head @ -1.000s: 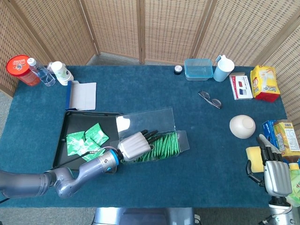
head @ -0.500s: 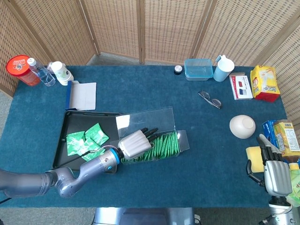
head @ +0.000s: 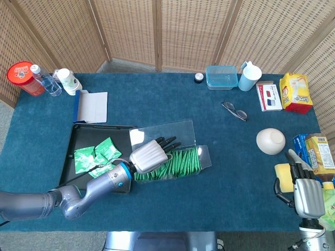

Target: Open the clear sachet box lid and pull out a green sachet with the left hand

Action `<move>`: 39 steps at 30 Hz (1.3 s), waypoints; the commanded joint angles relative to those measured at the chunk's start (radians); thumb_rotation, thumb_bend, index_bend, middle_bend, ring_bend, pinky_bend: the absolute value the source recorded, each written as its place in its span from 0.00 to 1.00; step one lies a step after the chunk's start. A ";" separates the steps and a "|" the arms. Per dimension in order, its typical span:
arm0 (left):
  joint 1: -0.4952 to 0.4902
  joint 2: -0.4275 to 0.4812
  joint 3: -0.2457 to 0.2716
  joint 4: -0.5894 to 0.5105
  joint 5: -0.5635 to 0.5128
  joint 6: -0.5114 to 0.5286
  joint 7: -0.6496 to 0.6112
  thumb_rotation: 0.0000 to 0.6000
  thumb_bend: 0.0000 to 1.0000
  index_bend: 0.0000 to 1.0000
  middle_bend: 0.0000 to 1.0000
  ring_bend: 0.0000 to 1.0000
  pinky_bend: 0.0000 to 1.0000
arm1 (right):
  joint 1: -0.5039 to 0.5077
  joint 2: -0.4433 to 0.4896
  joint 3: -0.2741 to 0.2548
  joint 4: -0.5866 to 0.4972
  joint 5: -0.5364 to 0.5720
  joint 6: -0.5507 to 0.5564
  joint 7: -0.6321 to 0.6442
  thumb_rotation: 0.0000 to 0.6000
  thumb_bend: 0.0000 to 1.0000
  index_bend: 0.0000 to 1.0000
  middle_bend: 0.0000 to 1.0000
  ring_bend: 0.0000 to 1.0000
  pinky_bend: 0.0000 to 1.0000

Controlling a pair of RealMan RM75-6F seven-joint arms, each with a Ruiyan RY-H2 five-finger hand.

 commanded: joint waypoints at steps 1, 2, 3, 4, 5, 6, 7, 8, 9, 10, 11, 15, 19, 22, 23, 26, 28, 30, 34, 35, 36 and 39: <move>0.007 0.008 -0.010 -0.006 0.013 0.020 -0.021 1.00 0.45 0.53 0.10 0.00 0.22 | 0.000 0.000 0.000 -0.001 0.000 0.000 -0.001 0.41 0.58 0.00 0.08 0.11 0.17; 0.009 0.012 -0.013 -0.008 0.017 0.027 -0.026 1.00 0.45 0.54 0.11 0.00 0.22 | 0.000 0.000 0.000 -0.001 0.000 0.000 -0.001 0.41 0.58 0.00 0.08 0.11 0.17; 0.012 0.019 -0.017 -0.012 0.024 0.038 -0.033 1.00 0.45 0.54 0.11 0.01 0.22 | 0.000 0.000 0.000 -0.001 -0.001 0.000 -0.001 0.41 0.58 0.00 0.08 0.11 0.17; 0.016 0.025 -0.020 -0.015 0.029 0.047 -0.039 1.00 0.45 0.55 0.12 0.01 0.22 | 0.001 0.000 0.001 -0.001 -0.001 0.001 0.000 0.41 0.58 0.00 0.08 0.11 0.17; 0.019 0.031 -0.025 -0.019 0.034 0.057 -0.046 1.00 0.45 0.56 0.13 0.01 0.22 | 0.001 0.000 0.001 -0.001 -0.002 0.001 0.000 0.41 0.58 0.00 0.08 0.11 0.17; 0.022 0.036 -0.028 -0.023 0.038 0.064 -0.054 1.00 0.45 0.56 0.13 0.02 0.22 | 0.002 0.000 0.001 0.000 -0.002 0.000 0.000 0.41 0.58 0.00 0.08 0.11 0.17; 0.029 0.047 -0.036 -0.031 0.043 0.081 -0.068 1.00 0.45 0.56 0.13 0.02 0.22 | 0.003 0.000 0.001 0.000 -0.003 -0.001 0.000 0.41 0.58 0.00 0.08 0.11 0.17; 0.032 0.056 -0.042 -0.038 0.047 0.091 -0.077 1.00 0.45 0.57 0.14 0.02 0.22 | 0.004 0.000 0.002 0.000 -0.004 -0.002 0.000 0.41 0.58 0.00 0.08 0.11 0.17; 0.035 0.064 -0.045 -0.042 0.051 0.097 -0.083 1.00 0.45 0.57 0.14 0.02 0.22 | 0.005 -0.001 0.002 0.000 -0.004 -0.002 -0.001 0.41 0.58 0.00 0.08 0.11 0.17; 0.040 0.073 -0.051 -0.049 0.056 0.109 -0.090 1.00 0.45 0.57 0.14 0.02 0.22 | 0.006 -0.001 0.002 0.000 -0.005 -0.003 -0.001 0.41 0.58 0.00 0.08 0.11 0.17; 0.042 0.079 -0.055 -0.053 0.058 0.116 -0.095 1.00 0.45 0.57 0.14 0.02 0.22 | 0.006 -0.001 0.003 -0.001 -0.006 -0.004 -0.001 0.41 0.58 0.00 0.08 0.11 0.17; 0.069 0.137 -0.080 -0.094 0.072 0.167 -0.135 1.00 0.45 0.57 0.14 0.02 0.22 | 0.013 -0.004 0.005 -0.002 -0.011 -0.008 -0.003 0.41 0.58 0.00 0.08 0.11 0.17; 0.092 0.179 -0.086 -0.126 0.075 0.190 -0.173 1.00 0.45 0.57 0.14 0.02 0.22 | 0.018 -0.005 0.006 -0.003 -0.013 -0.012 -0.005 0.41 0.58 0.00 0.08 0.11 0.17; 0.125 0.231 -0.081 -0.155 0.087 0.217 -0.201 1.00 0.45 0.57 0.14 0.02 0.22 | 0.023 -0.005 0.009 -0.004 -0.013 -0.017 -0.006 0.41 0.58 0.00 0.08 0.11 0.17; 0.146 0.258 -0.073 -0.163 0.094 0.235 -0.209 1.00 0.45 0.57 0.14 0.02 0.22 | 0.027 -0.005 0.010 -0.004 -0.015 -0.019 -0.008 0.41 0.58 0.00 0.08 0.11 0.17; 0.186 0.310 -0.052 -0.182 0.113 0.259 -0.237 1.00 0.45 0.57 0.14 0.02 0.22 | 0.034 -0.004 0.013 -0.007 -0.015 -0.027 -0.010 0.41 0.58 0.00 0.08 0.11 0.17; 0.217 0.348 -0.032 -0.182 0.122 0.271 -0.252 1.00 0.45 0.57 0.14 0.02 0.22 | 0.042 -0.005 0.015 -0.008 -0.016 -0.035 -0.014 0.41 0.58 0.00 0.08 0.11 0.17; 0.236 0.371 -0.016 -0.183 0.129 0.274 -0.261 1.00 0.44 0.57 0.14 0.02 0.22 | 0.049 -0.007 0.018 -0.010 -0.016 -0.042 -0.018 0.41 0.58 0.00 0.08 0.11 0.17; 0.277 0.403 0.025 -0.161 0.136 0.268 -0.266 1.00 0.44 0.57 0.14 0.02 0.22 | 0.065 -0.014 0.021 -0.015 -0.020 -0.057 -0.030 0.41 0.58 0.00 0.08 0.11 0.17; 0.284 0.406 0.031 -0.157 0.138 0.268 -0.270 1.00 0.44 0.57 0.14 0.02 0.22 | 0.067 -0.015 0.022 -0.016 -0.020 -0.058 -0.031 0.41 0.58 0.00 0.08 0.11 0.17; 0.294 0.410 0.040 -0.152 0.135 0.267 -0.275 1.00 0.44 0.57 0.14 0.02 0.22 | 0.069 -0.016 0.023 -0.017 -0.020 -0.060 -0.033 0.41 0.58 0.00 0.08 0.11 0.17; 0.334 0.418 0.074 -0.120 0.119 0.261 -0.299 1.00 0.44 0.57 0.14 0.02 0.22 | 0.075 -0.017 0.024 -0.019 -0.019 -0.066 -0.039 0.41 0.58 0.00 0.08 0.11 0.17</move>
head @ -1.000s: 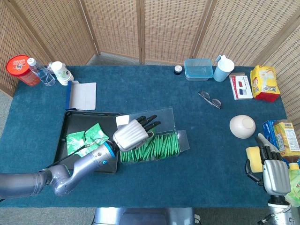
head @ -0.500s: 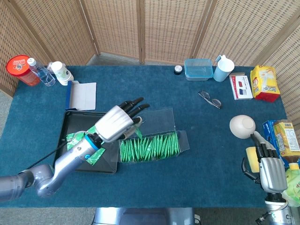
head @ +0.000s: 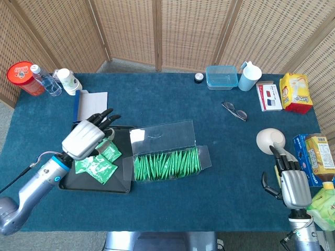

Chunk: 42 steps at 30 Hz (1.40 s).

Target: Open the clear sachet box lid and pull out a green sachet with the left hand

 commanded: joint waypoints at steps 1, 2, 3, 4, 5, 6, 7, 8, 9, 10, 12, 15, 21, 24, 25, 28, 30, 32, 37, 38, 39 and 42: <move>0.043 0.007 0.037 0.039 -0.017 -0.008 -0.033 1.00 0.44 0.57 0.14 0.02 0.22 | 0.003 0.000 0.000 -0.002 0.002 -0.003 -0.004 0.41 0.58 0.00 0.08 0.11 0.17; 0.052 0.005 0.044 0.050 -0.020 -0.011 -0.041 1.00 0.44 0.57 0.14 0.02 0.22 | 0.003 0.001 0.001 -0.003 0.003 -0.003 -0.004 0.41 0.58 0.00 0.08 0.11 0.17; 0.061 0.002 0.051 0.061 -0.024 -0.012 -0.047 1.00 0.44 0.57 0.14 0.02 0.22 | 0.003 0.001 0.000 -0.004 0.004 -0.003 -0.005 0.41 0.58 0.00 0.08 0.11 0.17; 0.064 0.000 0.053 0.067 -0.024 -0.012 -0.050 1.00 0.44 0.57 0.14 0.02 0.22 | 0.003 0.001 0.000 -0.004 0.004 -0.003 -0.005 0.41 0.58 0.00 0.08 0.11 0.17; 0.074 -0.007 0.060 0.082 -0.030 -0.017 -0.056 1.00 0.44 0.57 0.14 0.02 0.22 | 0.003 0.002 0.000 -0.005 0.006 -0.002 -0.006 0.41 0.58 0.00 0.08 0.11 0.17; 0.081 -0.012 0.065 0.093 -0.035 -0.022 -0.060 1.00 0.44 0.57 0.14 0.02 0.22 | 0.003 0.003 -0.001 -0.005 0.006 -0.002 -0.007 0.41 0.58 0.00 0.08 0.11 0.17; 0.088 -0.019 0.072 0.108 -0.042 -0.030 -0.063 1.00 0.44 0.57 0.14 0.02 0.22 | 0.002 0.004 -0.001 -0.006 0.007 -0.001 -0.008 0.41 0.58 0.00 0.08 0.11 0.17; 0.093 -0.029 0.077 0.126 -0.047 -0.038 -0.063 1.00 0.44 0.56 0.14 0.02 0.22 | 0.002 0.005 -0.002 -0.008 0.008 -0.001 -0.009 0.41 0.58 0.00 0.08 0.11 0.17; 0.096 -0.038 0.079 0.139 -0.052 -0.044 -0.060 1.00 0.44 0.56 0.14 0.02 0.22 | 0.002 0.006 -0.002 -0.009 0.008 -0.001 -0.010 0.41 0.58 0.00 0.08 0.11 0.17; 0.098 -0.049 0.079 0.152 -0.058 -0.051 -0.058 1.00 0.44 0.54 0.14 0.02 0.22 | 0.002 0.007 -0.003 -0.009 0.008 -0.001 -0.011 0.41 0.58 0.00 0.08 0.11 0.17; 0.098 -0.065 0.076 0.166 -0.066 -0.061 -0.059 1.00 0.43 0.49 0.14 0.02 0.22 | 0.003 0.007 -0.003 -0.011 0.007 0.000 -0.012 0.41 0.58 0.00 0.08 0.11 0.17; 0.093 -0.089 0.066 0.186 -0.071 -0.076 -0.060 1.00 0.41 0.42 0.13 0.02 0.22 | 0.003 0.008 -0.004 -0.013 0.007 0.001 -0.014 0.41 0.58 0.00 0.08 0.11 0.17; 0.083 -0.094 0.038 0.174 -0.087 -0.086 -0.041 1.00 0.40 0.18 0.06 0.00 0.22 | 0.000 0.010 -0.005 -0.011 0.011 0.007 -0.011 0.41 0.58 0.00 0.08 0.11 0.17; 0.096 -0.065 0.031 0.143 -0.091 -0.069 -0.044 0.96 0.40 0.17 0.06 0.00 0.22 | 0.003 0.013 -0.002 -0.006 0.017 0.004 -0.006 0.41 0.58 0.00 0.08 0.11 0.17; 0.107 -0.051 0.029 0.131 -0.094 -0.052 -0.049 0.95 0.40 0.17 0.06 0.00 0.22 | 0.005 0.014 0.001 -0.003 0.018 0.003 -0.005 0.41 0.58 0.00 0.08 0.11 0.17; 0.152 0.008 0.037 0.083 -0.090 -0.003 -0.069 0.92 0.40 0.17 0.06 0.00 0.22 | 0.013 0.020 0.010 0.003 0.022 -0.003 0.000 0.41 0.58 0.00 0.08 0.11 0.17; 0.181 0.042 0.046 0.059 -0.083 0.028 -0.086 0.91 0.40 0.17 0.06 0.00 0.22 | 0.018 0.024 0.014 0.005 0.024 -0.007 0.001 0.41 0.58 0.00 0.08 0.11 0.17; 0.229 0.086 0.061 0.032 -0.076 0.077 -0.112 0.88 0.40 0.17 0.06 0.00 0.22 | 0.027 0.032 0.021 0.006 0.027 -0.014 -0.004 0.41 0.58 0.00 0.08 0.11 0.17; 0.329 0.146 0.096 0.002 -0.056 0.180 -0.152 0.85 0.40 0.18 0.06 0.00 0.22 | 0.043 0.049 0.033 0.000 0.032 -0.030 -0.023 0.41 0.58 0.00 0.08 0.10 0.17; 0.372 0.160 0.114 -0.001 -0.059 0.219 -0.161 0.85 0.40 0.18 0.06 0.00 0.22 | 0.050 0.053 0.036 -0.002 0.030 -0.035 -0.032 0.41 0.58 0.00 0.08 0.10 0.17; 0.402 0.168 0.128 -0.005 -0.049 0.250 -0.168 0.85 0.40 0.18 0.06 0.00 0.22 | 0.055 0.056 0.038 -0.005 0.031 -0.040 -0.038 0.41 0.58 0.00 0.08 0.10 0.17; 0.474 0.177 0.152 -0.003 -0.034 0.320 -0.188 0.85 0.40 0.19 0.06 0.00 0.22 | 0.066 0.064 0.038 -0.013 0.030 -0.055 -0.060 0.41 0.58 0.00 0.08 0.10 0.17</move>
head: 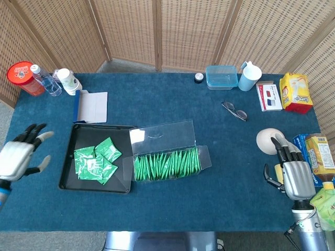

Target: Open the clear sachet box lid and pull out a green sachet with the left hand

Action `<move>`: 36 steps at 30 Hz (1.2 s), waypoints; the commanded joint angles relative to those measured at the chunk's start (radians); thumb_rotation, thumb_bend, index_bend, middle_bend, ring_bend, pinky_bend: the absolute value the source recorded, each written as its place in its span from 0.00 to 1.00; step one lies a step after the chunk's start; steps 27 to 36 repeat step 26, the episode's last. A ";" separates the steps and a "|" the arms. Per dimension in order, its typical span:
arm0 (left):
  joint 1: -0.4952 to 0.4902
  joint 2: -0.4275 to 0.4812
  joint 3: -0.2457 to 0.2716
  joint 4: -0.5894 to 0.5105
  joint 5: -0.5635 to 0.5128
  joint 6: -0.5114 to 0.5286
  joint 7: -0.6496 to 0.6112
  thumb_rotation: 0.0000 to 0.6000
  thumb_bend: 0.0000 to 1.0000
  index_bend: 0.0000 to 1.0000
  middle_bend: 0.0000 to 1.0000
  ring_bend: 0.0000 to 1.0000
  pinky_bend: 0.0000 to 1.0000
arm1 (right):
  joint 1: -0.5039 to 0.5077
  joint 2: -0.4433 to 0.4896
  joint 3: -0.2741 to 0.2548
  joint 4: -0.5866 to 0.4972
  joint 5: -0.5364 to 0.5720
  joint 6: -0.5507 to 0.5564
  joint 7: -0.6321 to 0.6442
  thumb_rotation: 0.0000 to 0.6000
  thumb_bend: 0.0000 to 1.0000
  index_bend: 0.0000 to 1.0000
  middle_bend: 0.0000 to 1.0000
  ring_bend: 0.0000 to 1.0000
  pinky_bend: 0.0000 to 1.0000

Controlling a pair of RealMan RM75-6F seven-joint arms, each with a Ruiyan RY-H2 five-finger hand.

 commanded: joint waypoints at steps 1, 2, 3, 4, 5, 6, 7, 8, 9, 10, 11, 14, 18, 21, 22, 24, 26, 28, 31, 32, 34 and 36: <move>0.113 0.026 0.048 -0.007 0.020 0.108 -0.037 0.86 0.39 0.19 0.06 0.00 0.22 | 0.013 0.008 0.000 -0.009 -0.004 -0.015 -0.026 0.41 0.58 0.00 0.08 0.10 0.17; 0.143 0.023 0.057 -0.004 0.026 0.136 -0.044 0.86 0.39 0.19 0.06 0.00 0.22 | 0.017 0.009 -0.001 -0.012 -0.006 -0.020 -0.036 0.41 0.58 0.00 0.08 0.10 0.17; 0.162 0.020 0.062 0.000 0.031 0.156 -0.047 0.85 0.39 0.19 0.07 0.00 0.22 | 0.019 0.010 -0.001 -0.015 -0.007 -0.022 -0.042 0.41 0.58 0.00 0.08 0.10 0.17; 0.181 0.017 0.067 0.004 0.033 0.174 -0.050 0.85 0.39 0.19 0.07 0.00 0.22 | 0.021 0.011 -0.002 -0.018 -0.008 -0.023 -0.047 0.41 0.58 0.00 0.08 0.10 0.17; 0.201 0.013 0.071 0.007 0.034 0.193 -0.052 0.85 0.40 0.20 0.07 0.00 0.22 | 0.023 0.011 -0.002 -0.020 -0.009 -0.024 -0.051 0.41 0.58 0.00 0.08 0.10 0.17; 0.227 0.008 0.077 0.011 0.036 0.218 -0.053 0.85 0.40 0.20 0.07 0.00 0.22 | 0.025 0.012 -0.004 -0.024 -0.011 -0.025 -0.055 0.41 0.58 0.00 0.08 0.10 0.17; 0.249 0.005 0.081 0.014 0.034 0.238 -0.054 0.85 0.40 0.20 0.07 0.00 0.22 | 0.026 0.013 -0.005 -0.026 -0.012 -0.026 -0.060 0.41 0.58 0.00 0.08 0.10 0.17; 0.268 0.001 0.085 0.015 0.037 0.258 -0.057 0.85 0.39 0.20 0.07 0.00 0.22 | 0.027 0.014 -0.006 -0.028 -0.013 -0.027 -0.064 0.41 0.58 0.00 0.08 0.10 0.17; 0.282 -0.002 0.087 0.018 0.040 0.272 -0.061 0.85 0.39 0.20 0.07 0.00 0.22 | 0.028 0.014 -0.006 -0.030 -0.012 -0.029 -0.067 0.41 0.58 0.00 0.08 0.10 0.17; 0.297 -0.004 0.086 0.021 0.042 0.286 -0.067 0.85 0.39 0.20 0.07 0.00 0.22 | 0.030 0.016 -0.007 -0.032 -0.012 -0.030 -0.069 0.41 0.58 0.00 0.08 0.10 0.17; 0.306 -0.006 0.085 0.024 0.042 0.292 -0.069 0.85 0.40 0.20 0.07 0.00 0.22 | 0.032 0.016 -0.007 -0.033 -0.012 -0.032 -0.070 0.41 0.58 0.00 0.08 0.10 0.17; 0.318 -0.011 0.079 0.029 0.046 0.293 -0.071 0.85 0.39 0.20 0.07 0.00 0.22 | 0.036 0.018 -0.009 -0.034 -0.017 -0.034 -0.070 0.41 0.58 0.00 0.08 0.10 0.17; 0.321 -0.012 0.069 0.026 0.058 0.285 -0.066 0.85 0.39 0.20 0.07 0.00 0.22 | 0.038 0.018 -0.014 -0.033 -0.017 -0.037 -0.070 0.41 0.58 0.00 0.08 0.10 0.17; 0.320 -0.015 0.056 0.020 0.061 0.276 -0.062 0.85 0.39 0.20 0.07 0.00 0.22 | 0.037 0.022 -0.017 -0.036 -0.014 -0.036 -0.069 0.41 0.58 0.00 0.08 0.10 0.17; 0.318 -0.016 0.053 0.018 0.062 0.271 -0.061 0.85 0.39 0.20 0.07 0.00 0.22 | 0.036 0.024 -0.018 -0.037 -0.014 -0.035 -0.068 0.41 0.58 0.00 0.08 0.10 0.17; 0.314 -0.016 0.047 0.012 0.067 0.260 -0.061 0.85 0.39 0.20 0.07 0.00 0.22 | 0.035 0.026 -0.020 -0.038 -0.011 -0.034 -0.065 0.41 0.58 0.00 0.08 0.10 0.17; 0.312 -0.017 0.042 0.009 0.072 0.254 -0.055 0.85 0.39 0.20 0.07 0.00 0.22 | 0.035 0.027 -0.021 -0.037 -0.009 -0.036 -0.064 0.41 0.58 0.00 0.08 0.10 0.17; 0.312 -0.017 0.042 0.009 0.072 0.254 -0.055 0.85 0.39 0.20 0.07 0.00 0.22 | 0.035 0.027 -0.021 -0.037 -0.009 -0.036 -0.064 0.41 0.58 0.00 0.08 0.10 0.17; 0.312 -0.017 0.042 0.009 0.072 0.254 -0.055 0.85 0.39 0.20 0.07 0.00 0.22 | 0.035 0.027 -0.021 -0.037 -0.009 -0.036 -0.064 0.41 0.58 0.00 0.08 0.10 0.17; 0.312 -0.017 0.042 0.009 0.072 0.254 -0.055 0.85 0.39 0.20 0.07 0.00 0.22 | 0.035 0.027 -0.021 -0.037 -0.009 -0.036 -0.064 0.41 0.58 0.00 0.08 0.10 0.17; 0.312 -0.017 0.042 0.009 0.072 0.254 -0.055 0.85 0.39 0.20 0.07 0.00 0.22 | 0.035 0.027 -0.021 -0.037 -0.009 -0.036 -0.064 0.41 0.58 0.00 0.08 0.10 0.17; 0.312 -0.017 0.042 0.009 0.072 0.254 -0.055 0.85 0.39 0.20 0.07 0.00 0.22 | 0.035 0.027 -0.021 -0.037 -0.009 -0.036 -0.064 0.41 0.58 0.00 0.08 0.10 0.17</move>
